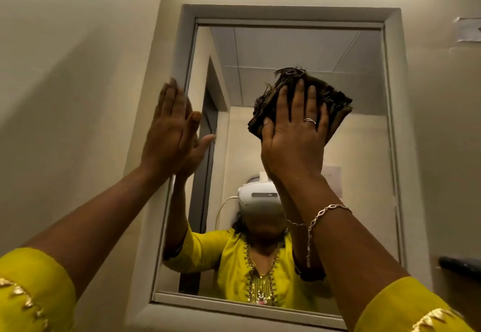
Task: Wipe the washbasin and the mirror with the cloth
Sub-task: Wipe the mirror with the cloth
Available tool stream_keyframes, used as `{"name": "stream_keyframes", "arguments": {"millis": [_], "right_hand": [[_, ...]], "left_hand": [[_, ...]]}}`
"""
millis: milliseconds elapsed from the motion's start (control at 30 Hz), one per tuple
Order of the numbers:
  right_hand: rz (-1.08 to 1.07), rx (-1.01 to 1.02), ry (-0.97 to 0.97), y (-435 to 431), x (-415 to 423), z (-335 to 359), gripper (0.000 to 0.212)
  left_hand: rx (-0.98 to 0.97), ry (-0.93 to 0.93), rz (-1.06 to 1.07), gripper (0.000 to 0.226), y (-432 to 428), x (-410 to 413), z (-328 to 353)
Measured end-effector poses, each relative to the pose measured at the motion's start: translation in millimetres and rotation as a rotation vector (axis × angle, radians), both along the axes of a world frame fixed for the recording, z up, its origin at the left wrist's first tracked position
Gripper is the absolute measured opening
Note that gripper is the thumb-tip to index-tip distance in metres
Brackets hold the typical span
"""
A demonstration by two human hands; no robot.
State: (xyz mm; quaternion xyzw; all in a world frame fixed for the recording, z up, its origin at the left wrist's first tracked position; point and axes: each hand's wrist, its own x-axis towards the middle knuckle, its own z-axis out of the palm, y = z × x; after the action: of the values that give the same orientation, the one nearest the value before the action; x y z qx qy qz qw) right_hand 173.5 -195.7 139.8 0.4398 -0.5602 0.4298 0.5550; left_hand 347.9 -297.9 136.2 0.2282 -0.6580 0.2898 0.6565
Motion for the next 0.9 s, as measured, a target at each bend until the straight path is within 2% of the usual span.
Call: {"name": "stream_keyframes", "arguments": {"millis": [267, 433, 600, 900], "right_hand": [[0.052, 0.026, 0.079, -22.9, 48.2, 4.2, 0.061], [0.051, 0.108, 0.136, -32.6, 74.8, 12.6, 0.057], [-0.011, 0.172, 0.208, -42.5, 95.7, 16.3, 0.061], [0.017, 0.210, 0.277, -41.4, 95.1, 2.9, 0.060]], "left_hand": [[-0.008, -0.010, -0.082, 0.084, 12.7, 1.0, -5.3], [0.028, 0.028, -0.325, 0.099, 13.5, 1.2, -5.5], [0.044, 0.061, -0.451, 0.098, 6.0, 2.0, -4.5], [0.030, 0.055, -0.450, 0.095, 4.1, 1.0, -5.5]]}}
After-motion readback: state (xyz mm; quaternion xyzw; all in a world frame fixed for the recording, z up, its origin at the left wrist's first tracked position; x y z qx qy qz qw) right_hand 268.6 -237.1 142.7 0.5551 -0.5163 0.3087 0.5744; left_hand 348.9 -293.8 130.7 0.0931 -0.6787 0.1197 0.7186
